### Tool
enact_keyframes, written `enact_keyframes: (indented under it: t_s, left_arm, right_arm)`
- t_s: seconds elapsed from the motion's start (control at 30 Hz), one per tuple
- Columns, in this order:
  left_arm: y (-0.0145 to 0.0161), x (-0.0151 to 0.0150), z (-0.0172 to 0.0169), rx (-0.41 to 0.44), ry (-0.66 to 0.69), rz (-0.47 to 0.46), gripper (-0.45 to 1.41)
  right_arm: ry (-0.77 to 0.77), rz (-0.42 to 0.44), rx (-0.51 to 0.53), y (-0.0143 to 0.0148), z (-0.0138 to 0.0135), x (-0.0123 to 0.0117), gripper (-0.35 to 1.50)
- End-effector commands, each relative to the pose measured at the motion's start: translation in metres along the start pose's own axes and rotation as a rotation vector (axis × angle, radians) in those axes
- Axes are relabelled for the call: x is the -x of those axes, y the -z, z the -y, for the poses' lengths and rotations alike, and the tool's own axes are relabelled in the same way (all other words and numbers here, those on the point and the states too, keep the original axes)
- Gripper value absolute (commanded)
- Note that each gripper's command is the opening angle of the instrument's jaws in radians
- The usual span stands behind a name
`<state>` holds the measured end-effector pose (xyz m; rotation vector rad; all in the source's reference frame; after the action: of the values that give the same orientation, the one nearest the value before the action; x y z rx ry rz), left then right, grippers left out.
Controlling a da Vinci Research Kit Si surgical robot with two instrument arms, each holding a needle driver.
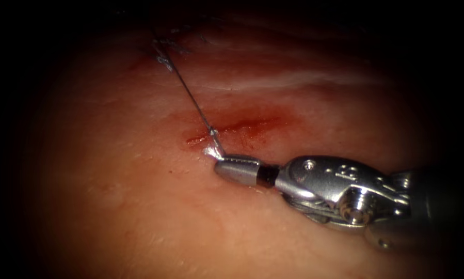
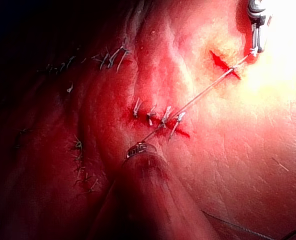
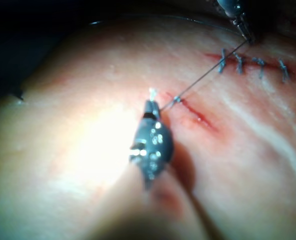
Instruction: Wound Closure
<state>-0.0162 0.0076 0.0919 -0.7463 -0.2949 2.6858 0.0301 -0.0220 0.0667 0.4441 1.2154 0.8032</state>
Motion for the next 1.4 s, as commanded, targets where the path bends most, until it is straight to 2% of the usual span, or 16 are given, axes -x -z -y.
enact_keyframes:
  t_s: [0.03, 0.3, 0.33, 0.57, 0.93, 1.4]
  left_arm:
    - [-0.0010, 0.0000, 0.0001, -0.006, -0.003, 0.000, -0.45]
    - [-0.0022, 0.0004, -0.0002, -0.021, -0.003, 0.000, -0.45]
    - [-0.0022, 0.0004, -0.0001, -0.020, -0.004, 0.000, -0.45]
    - [-0.0020, 0.0006, 0.0005, -0.044, -0.006, 0.005, -0.45]
    - [-0.0018, 0.0010, 0.0019, -0.081, -0.015, 0.029, -0.45]
    - [-0.0018, 0.0011, 0.0022, -0.087, -0.007, 0.034, -0.45]
  right_arm:
    - [0.006, 0.001, -0.003, -0.0006, 0.0002, 0.0007, -0.35]
    - [0.050, 0.039, -0.063, -0.0002, 0.0003, 0.0022, -0.35]
    - [0.057, 0.052, -0.099, 0.0000, 0.0005, 0.0027, -0.35]
    - [0.077, 0.066, -0.154, 0.0003, 0.0022, 0.0035, -0.35]
    - [0.080, 0.068, -0.152, 0.0011, 0.0026, 0.0037, -0.35]
    - [0.084, 0.070, -0.160, 0.0021, 0.0037, 0.0037, -0.35]
